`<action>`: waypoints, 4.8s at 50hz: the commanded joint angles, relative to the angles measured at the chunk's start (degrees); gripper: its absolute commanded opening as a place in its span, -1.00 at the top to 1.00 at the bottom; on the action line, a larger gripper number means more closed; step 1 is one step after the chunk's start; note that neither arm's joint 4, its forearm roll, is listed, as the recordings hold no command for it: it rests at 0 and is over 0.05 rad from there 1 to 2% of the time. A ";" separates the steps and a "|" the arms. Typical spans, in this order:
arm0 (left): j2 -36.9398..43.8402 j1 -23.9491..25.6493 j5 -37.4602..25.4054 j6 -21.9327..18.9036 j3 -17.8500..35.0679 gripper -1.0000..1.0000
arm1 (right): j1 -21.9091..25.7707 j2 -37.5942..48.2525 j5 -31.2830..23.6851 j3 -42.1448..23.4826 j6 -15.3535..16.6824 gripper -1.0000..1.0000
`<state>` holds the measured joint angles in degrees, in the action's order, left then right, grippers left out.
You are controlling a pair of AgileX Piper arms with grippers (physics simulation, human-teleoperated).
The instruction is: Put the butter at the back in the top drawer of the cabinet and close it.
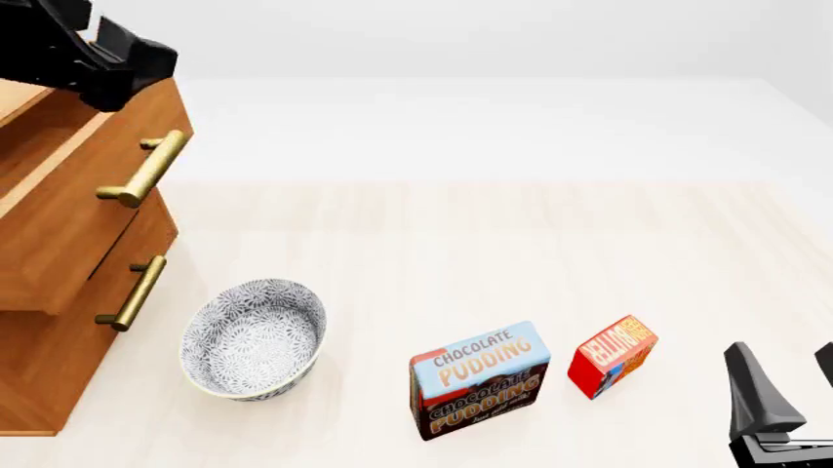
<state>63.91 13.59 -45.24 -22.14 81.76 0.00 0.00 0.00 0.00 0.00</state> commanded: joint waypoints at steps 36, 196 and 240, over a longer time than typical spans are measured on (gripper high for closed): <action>-1.30 -8.26 -13.00 19.77 5.24 -1.00 | 0.00 0.00 0.00 0.00 0.00 -1.00; 6.92 -15.10 2.58 27.92 -9.27 -1.00 | 0.00 0.00 0.00 0.00 0.00 -1.00; 9.73 -14.79 5.18 29.22 -10.59 -1.00 | 0.00 0.00 0.00 0.00 0.00 -1.00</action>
<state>73.10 -1.27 -40.49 6.91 71.47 0.00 0.00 0.00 0.00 0.00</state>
